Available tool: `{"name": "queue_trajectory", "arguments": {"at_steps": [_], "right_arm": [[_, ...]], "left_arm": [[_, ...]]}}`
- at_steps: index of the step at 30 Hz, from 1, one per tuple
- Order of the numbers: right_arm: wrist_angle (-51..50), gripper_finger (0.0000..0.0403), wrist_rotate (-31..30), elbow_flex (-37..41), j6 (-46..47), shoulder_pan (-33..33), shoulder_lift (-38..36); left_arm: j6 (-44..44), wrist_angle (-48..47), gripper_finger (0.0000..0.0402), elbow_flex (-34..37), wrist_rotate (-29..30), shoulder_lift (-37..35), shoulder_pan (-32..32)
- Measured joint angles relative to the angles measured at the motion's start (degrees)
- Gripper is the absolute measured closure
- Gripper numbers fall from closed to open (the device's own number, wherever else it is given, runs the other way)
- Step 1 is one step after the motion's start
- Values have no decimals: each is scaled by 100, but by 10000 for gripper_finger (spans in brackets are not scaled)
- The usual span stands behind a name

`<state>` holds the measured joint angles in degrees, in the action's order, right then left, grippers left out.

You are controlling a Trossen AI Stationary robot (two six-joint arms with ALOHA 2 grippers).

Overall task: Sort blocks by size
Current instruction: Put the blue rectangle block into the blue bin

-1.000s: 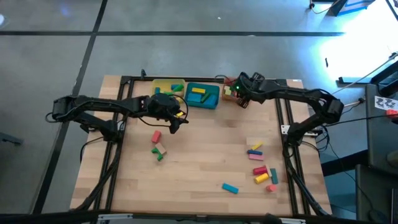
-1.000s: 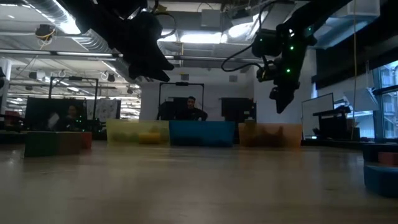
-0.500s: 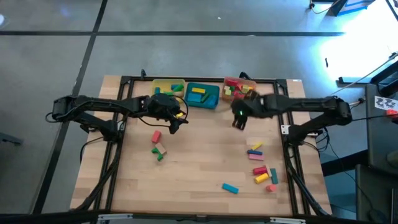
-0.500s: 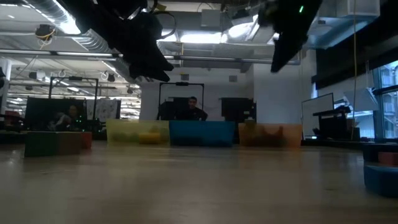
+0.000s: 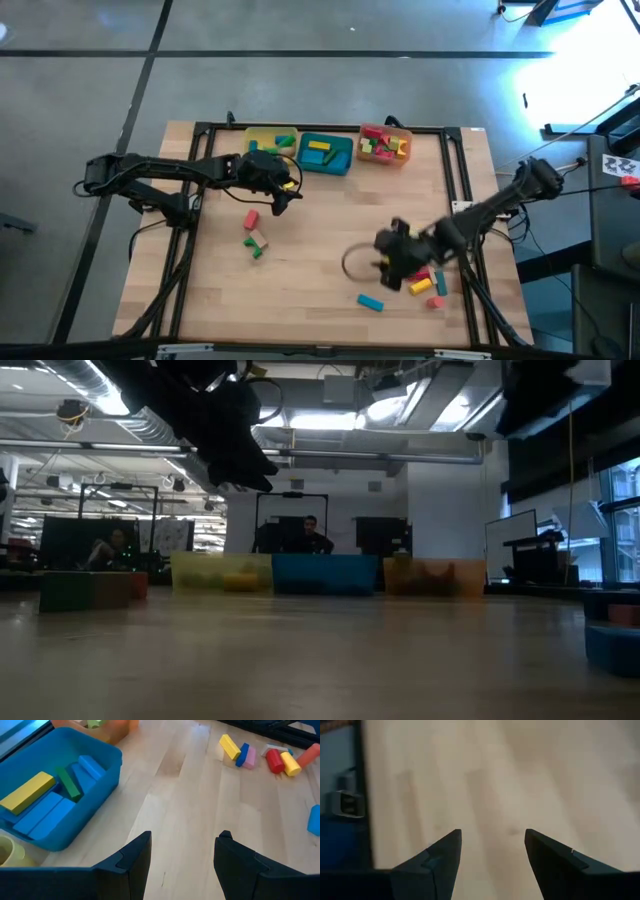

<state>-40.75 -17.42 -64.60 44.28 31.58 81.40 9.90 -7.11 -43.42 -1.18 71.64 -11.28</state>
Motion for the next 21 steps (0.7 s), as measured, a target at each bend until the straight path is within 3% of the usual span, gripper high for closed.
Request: {"name": "queue_trajectory", "arguments": {"at_steps": [7, 14, 21], "right_arm": [[683, 183, -516, 179, 480, 888, 756], [1140, 183, -425, 180, 1026, 1306, 1540], [1797, 183, -350, 175, 1079, 1471, 2191]], "left_arm": [[-10, 83, 219, -2, 162, 31, 358], [263, 89, 219, -2, 804, 33, 803], [347, 251, 219, -2, 847, 33, 999]]}}
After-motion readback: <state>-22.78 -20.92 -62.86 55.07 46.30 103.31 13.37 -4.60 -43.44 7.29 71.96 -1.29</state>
